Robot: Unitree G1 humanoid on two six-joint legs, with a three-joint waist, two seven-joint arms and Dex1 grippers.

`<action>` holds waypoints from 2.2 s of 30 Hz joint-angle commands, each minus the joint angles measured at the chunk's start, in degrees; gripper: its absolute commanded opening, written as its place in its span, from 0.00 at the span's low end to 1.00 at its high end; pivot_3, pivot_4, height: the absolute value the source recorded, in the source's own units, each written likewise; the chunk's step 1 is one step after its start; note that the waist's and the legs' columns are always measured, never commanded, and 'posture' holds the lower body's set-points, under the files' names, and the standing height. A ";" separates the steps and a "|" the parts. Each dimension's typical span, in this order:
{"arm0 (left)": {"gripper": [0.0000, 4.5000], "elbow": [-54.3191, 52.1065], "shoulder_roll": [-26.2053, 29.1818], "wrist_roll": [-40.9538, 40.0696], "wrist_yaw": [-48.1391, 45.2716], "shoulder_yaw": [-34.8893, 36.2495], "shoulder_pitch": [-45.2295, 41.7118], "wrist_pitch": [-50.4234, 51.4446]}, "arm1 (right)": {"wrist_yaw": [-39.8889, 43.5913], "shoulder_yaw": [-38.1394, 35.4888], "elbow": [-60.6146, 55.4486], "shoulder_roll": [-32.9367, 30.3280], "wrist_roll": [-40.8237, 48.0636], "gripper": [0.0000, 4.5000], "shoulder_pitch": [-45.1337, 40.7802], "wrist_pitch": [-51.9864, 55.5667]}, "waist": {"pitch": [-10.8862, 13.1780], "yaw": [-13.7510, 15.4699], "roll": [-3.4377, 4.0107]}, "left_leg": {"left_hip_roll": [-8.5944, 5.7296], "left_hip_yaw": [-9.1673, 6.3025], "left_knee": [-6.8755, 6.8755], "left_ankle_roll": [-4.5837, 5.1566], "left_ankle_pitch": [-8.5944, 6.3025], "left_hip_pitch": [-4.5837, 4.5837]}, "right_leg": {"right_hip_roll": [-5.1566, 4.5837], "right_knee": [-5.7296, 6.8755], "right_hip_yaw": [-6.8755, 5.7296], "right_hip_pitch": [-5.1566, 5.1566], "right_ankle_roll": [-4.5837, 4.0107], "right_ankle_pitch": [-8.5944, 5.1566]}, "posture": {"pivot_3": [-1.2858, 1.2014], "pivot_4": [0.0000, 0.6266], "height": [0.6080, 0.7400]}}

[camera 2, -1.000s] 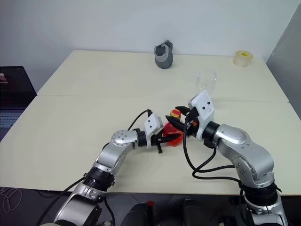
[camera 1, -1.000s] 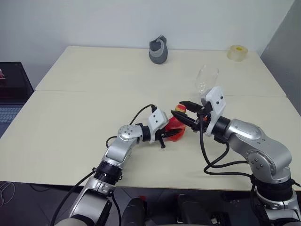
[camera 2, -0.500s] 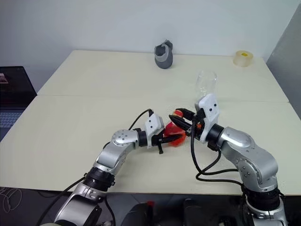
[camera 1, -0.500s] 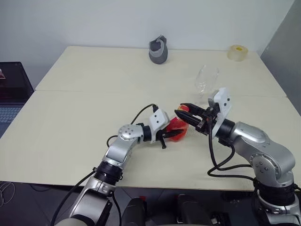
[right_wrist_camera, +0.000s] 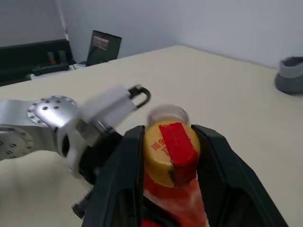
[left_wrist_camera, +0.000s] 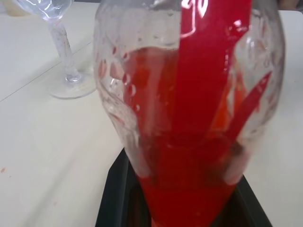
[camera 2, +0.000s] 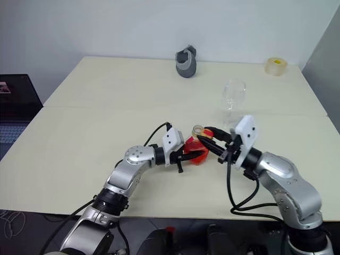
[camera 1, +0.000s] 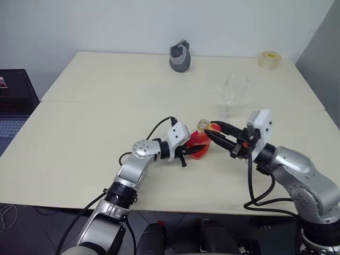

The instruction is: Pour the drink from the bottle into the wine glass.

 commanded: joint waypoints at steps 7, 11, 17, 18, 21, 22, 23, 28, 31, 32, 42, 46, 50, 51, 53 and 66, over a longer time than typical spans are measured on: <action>0.15 -4.13 1.88 -3.72 -3.95 1.26 -0.89 0.69 | -1.49 -9.44 11.48 1.15 -5.85 0.27 12.80 -8.68 | -0.01 -0.33 0.02 | 0.08 0.21 -0.04 0.00 0.00 0.11 | 0.06 0.06 0.07 0.01 0.00 0.00 | 0.52 0.24 1.00; 0.15 -6.01 1.84 -4.40 -5.65 0.06 -0.75 1.18 | -2.09 -8.44 19.52 2.19 -12.77 0.27 15.33 -16.94 | -0.03 -0.29 0.05 | 0.06 0.41 -0.05 0.00 0.00 0.11 | 0.07 0.06 0.13 0.00 0.01 -0.01 | 0.52 0.24 1.00; 0.15 -7.15 2.73 -3.95 -6.95 -0.09 -0.26 1.49 | 0.67 -6.46 23.79 1.60 -15.70 0.27 17.01 -19.72 | -0.05 -0.34 0.08 | 0.08 0.53 -0.05 0.00 0.00 0.14 | 0.07 0.07 0.19 -0.01 0.01 0.00 | 0.52 0.24 1.00; 0.15 -7.16 2.71 -3.87 -6.78 0.08 -0.25 1.52 | 1.05 -6.30 24.14 1.44 -15.67 0.43 17.11 -19.32 | -0.05 -0.34 0.08 | 0.08 0.54 -0.06 0.00 0.00 0.17 | 0.07 0.07 0.19 0.00 0.01 -0.01 | 0.52 0.24 1.00; 0.15 -7.08 2.53 -3.83 -5.73 0.91 -0.16 1.54 | 4.06 -5.91 24.25 -0.25 -14.72 0.63 18.29 -17.71 | -0.05 -0.33 0.08 | 0.09 0.54 -0.05 0.00 0.00 0.17 | 0.07 0.07 0.20 0.01 0.01 -0.01 | 0.52 0.24 1.00; 0.15 -7.09 2.62 -3.73 -5.42 1.06 -0.07 1.39 | 5.20 -6.21 24.04 -1.21 -14.34 0.71 18.95 -17.22 | -0.05 -0.30 0.08 | 0.08 0.54 -0.05 0.00 0.00 0.17 | 0.07 0.07 0.20 0.02 0.01 -0.01 | 0.52 0.24 1.00; 0.15 -7.10 2.71 -3.66 -5.23 1.11 0.00 1.27 | 5.90 -6.46 23.90 -1.85 -14.12 0.79 19.37 -16.94 | -0.05 -0.27 0.08 | 0.07 0.54 -0.05 0.00 0.00 0.17 | 0.07 0.06 0.20 0.03 0.01 -0.01 | 0.52 0.24 1.00; 0.15 -6.71 3.53 -3.68 -2.19 3.49 1.31 1.37 | 14.83 -13.03 22.52 -10.69 -7.71 1.00 24.37 -9.67 | -0.09 0.55 0.15 | -0.03 0.46 -0.02 0.00 0.00 0.13 | 0.07 0.02 0.15 0.08 0.04 -0.03 | 0.52 0.24 1.00; 0.15 -6.24 4.28 -3.68 0.33 5.68 2.37 1.46 | 16.26 -14.32 20.18 -13.93 -5.47 1.00 23.31 -7.10 | -0.06 0.68 0.02 | -0.05 0.47 0.01 0.01 -0.01 0.14 | 0.06 -0.02 0.17 0.14 0.09 -0.05 | 0.52 0.24 1.00; 0.15 -5.90 4.45 -3.60 1.39 6.52 2.65 1.37 | 16.29 -14.49 19.45 -14.53 -5.16 1.00 22.50 -6.64 | -0.06 0.53 0.02 | -0.01 0.47 0.02 0.01 -0.01 0.15 | 0.04 -0.02 0.18 0.14 0.08 -0.04 | 0.52 0.24 1.00; 0.15 10.21 4.77 -2.56 20.99 21.69 -0.74 -6.36 | 14.07 1.98 7.68 -10.06 -7.00 1.00 -0.07 -3.99 | -0.04 -0.31 0.05 | 0.22 0.31 -0.11 0.00 -0.01 0.18 | 0.16 0.05 0.02 0.03 0.19 -0.12 | 0.52 0.24 1.00; 0.15 20.99 5.88 -2.48 25.58 25.96 -5.09 -10.61 | 10.77 12.15 10.50 -2.10 -11.69 1.00 -10.40 -4.94 | -0.02 0.11 -0.01 | 0.04 0.28 0.09 -0.01 0.00 0.02 | -0.02 0.06 0.01 -0.02 0.06 0.00 | 0.52 0.24 1.00; 0.15 28.79 7.43 -1.65 25.27 26.55 -8.05 -15.40 | 8.08 19.92 15.29 6.05 -16.38 1.00 -17.46 -5.60 | -0.03 0.35 -0.08 | -0.05 0.10 0.12 -0.01 0.01 0.00 | -0.11 0.03 -0.05 -0.02 0.10 0.02 | 0.52 0.24 1.00; 0.15 30.68 7.63 -1.69 25.49 26.86 -8.85 -16.31 | 7.85 21.19 16.29 7.51 -17.33 1.00 -18.65 -5.97 | -0.03 0.36 -0.08 | -0.06 0.08 0.10 -0.02 0.01 0.01 | -0.12 0.01 -0.06 -0.03 0.10 0.02 | 0.52 0.24 1.00; 0.15 34.54 8.05 -1.97 25.76 27.61 -10.56 -17.83 | 7.57 22.95 17.99 9.92 -18.68 1.00 -20.73 -6.28 | -0.03 0.42 -0.08 | -0.06 0.03 0.08 -0.03 0.01 -0.02 | -0.15 0.01 -0.08 -0.05 0.10 0.02 | 0.52 0.24 1.00; 0.52 44.26 7.12 -1.77 29.43 29.12 -11.77 -24.54 | 7.97 24.80 17.02 12.98 -20.29 1.00 -22.65 -4.63 | -0.08 -0.28 -0.05 | 0.02 -0.06 0.08 -0.01 0.01 0.06 | -0.11 0.15 -0.15 -0.05 0.07 0.03 | 0.52 0.24 1.00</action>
